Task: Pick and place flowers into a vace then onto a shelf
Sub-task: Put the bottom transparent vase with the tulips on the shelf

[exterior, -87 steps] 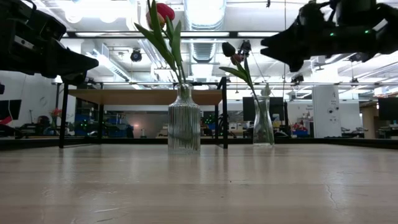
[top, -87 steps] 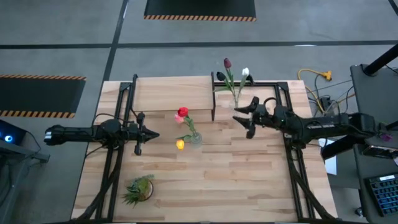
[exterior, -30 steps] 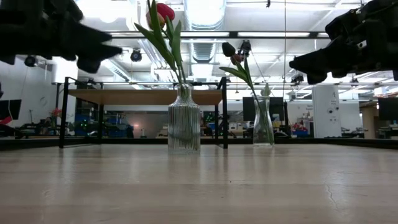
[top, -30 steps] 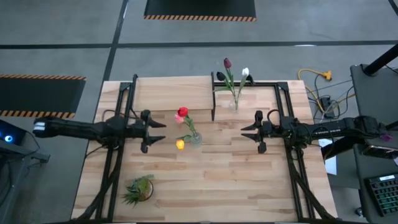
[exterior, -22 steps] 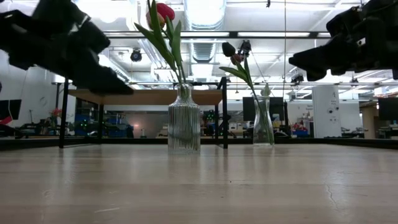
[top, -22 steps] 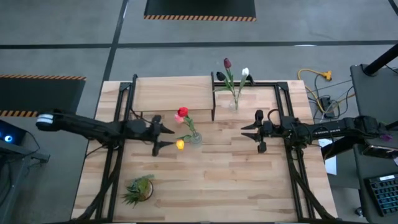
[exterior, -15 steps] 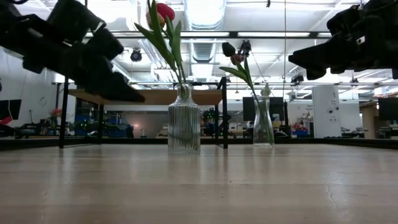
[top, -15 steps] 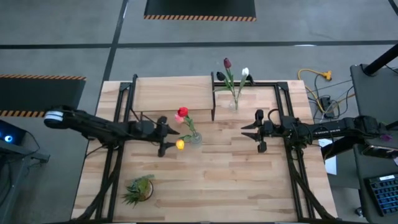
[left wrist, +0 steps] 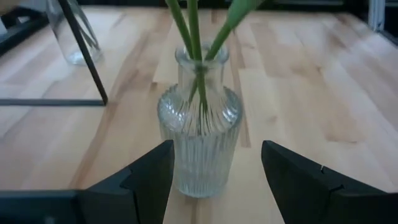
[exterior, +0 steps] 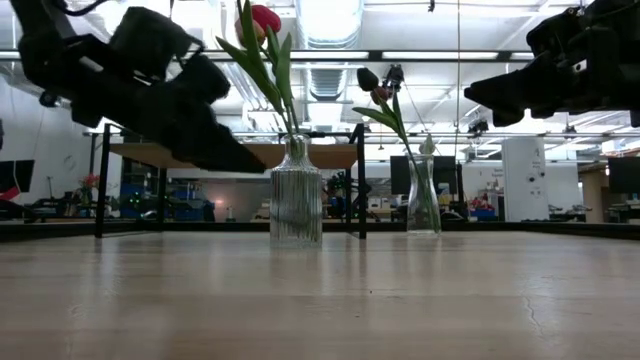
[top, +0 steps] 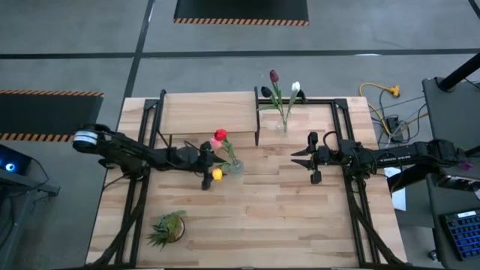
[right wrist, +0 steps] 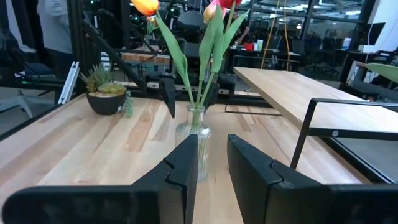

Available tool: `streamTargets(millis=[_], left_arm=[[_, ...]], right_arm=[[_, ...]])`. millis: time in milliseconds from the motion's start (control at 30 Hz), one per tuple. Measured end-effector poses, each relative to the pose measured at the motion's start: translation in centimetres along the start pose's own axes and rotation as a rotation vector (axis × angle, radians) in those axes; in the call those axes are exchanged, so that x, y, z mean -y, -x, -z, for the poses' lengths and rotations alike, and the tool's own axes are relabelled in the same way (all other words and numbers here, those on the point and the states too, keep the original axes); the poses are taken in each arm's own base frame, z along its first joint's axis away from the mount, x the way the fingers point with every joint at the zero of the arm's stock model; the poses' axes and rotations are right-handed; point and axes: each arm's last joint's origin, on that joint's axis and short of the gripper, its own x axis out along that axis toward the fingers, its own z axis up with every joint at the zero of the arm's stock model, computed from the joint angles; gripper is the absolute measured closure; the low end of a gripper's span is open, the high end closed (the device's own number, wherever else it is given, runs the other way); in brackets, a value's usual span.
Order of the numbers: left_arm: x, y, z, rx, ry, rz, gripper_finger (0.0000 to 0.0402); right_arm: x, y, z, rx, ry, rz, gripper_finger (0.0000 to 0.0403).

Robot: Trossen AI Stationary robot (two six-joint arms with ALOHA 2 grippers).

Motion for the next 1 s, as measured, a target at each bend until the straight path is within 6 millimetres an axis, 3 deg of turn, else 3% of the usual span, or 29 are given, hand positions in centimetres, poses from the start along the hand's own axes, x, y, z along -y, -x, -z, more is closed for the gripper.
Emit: streamTargets(millis=[500,1000], left_arm=[[0.1,-5.0,-0.6,-0.041,-0.027,-0.001,0.0176],[0.2,-5.7,-0.6,-0.042,0.002,0.001,0.0176]], right_arm=[[0.0,0.0,0.0,-0.001,0.000,-0.001,0.0312],[0.0,0.0,0.0,-0.003,0.003,-0.001,0.0330]])
